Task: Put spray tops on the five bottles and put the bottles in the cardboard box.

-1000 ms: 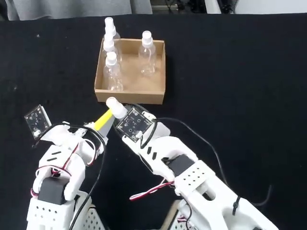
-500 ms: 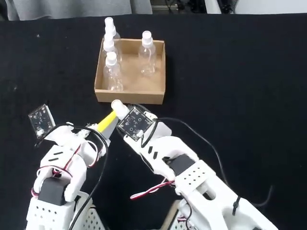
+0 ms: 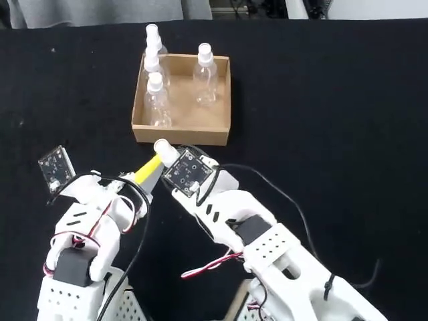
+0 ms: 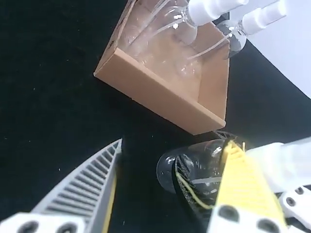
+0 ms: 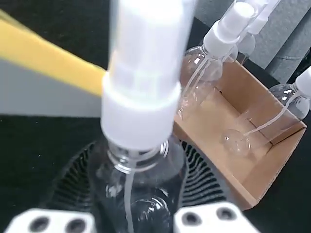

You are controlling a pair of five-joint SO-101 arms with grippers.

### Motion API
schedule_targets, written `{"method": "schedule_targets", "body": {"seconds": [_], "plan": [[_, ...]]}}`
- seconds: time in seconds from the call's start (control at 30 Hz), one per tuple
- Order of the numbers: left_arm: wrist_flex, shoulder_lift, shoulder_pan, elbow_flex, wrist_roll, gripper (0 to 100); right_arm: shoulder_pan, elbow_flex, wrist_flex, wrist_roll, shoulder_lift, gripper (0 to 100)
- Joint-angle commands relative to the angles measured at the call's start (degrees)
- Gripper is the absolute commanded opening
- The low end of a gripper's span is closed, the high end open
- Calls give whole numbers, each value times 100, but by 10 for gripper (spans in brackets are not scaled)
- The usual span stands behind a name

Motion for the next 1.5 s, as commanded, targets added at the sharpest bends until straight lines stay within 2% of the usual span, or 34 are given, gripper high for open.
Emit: {"method": "schedule_targets", "body": {"seconds": [0.0,0.4,0.63,0.77,0.97,1.33,1.47], "plan": [[-26,-53,-330,-321,0,310,-18,-312,0,-44,-215,12],[-26,-53,-462,-259,0,310,-9,-338,0,-53,-224,12],[-26,-53,-927,-259,0,310,237,-523,9,-149,-198,12],[-26,-53,-927,-251,0,310,360,-963,642,-712,-189,12],[-26,-53,-927,-242,0,310,360,-1455,1371,-1073,-215,12],[-782,-53,-927,303,0,310,457,-1727,1433,-1099,-189,12],[-774,-53,-927,303,0,310,721,-2176,1943,-1108,-189,12]]}}
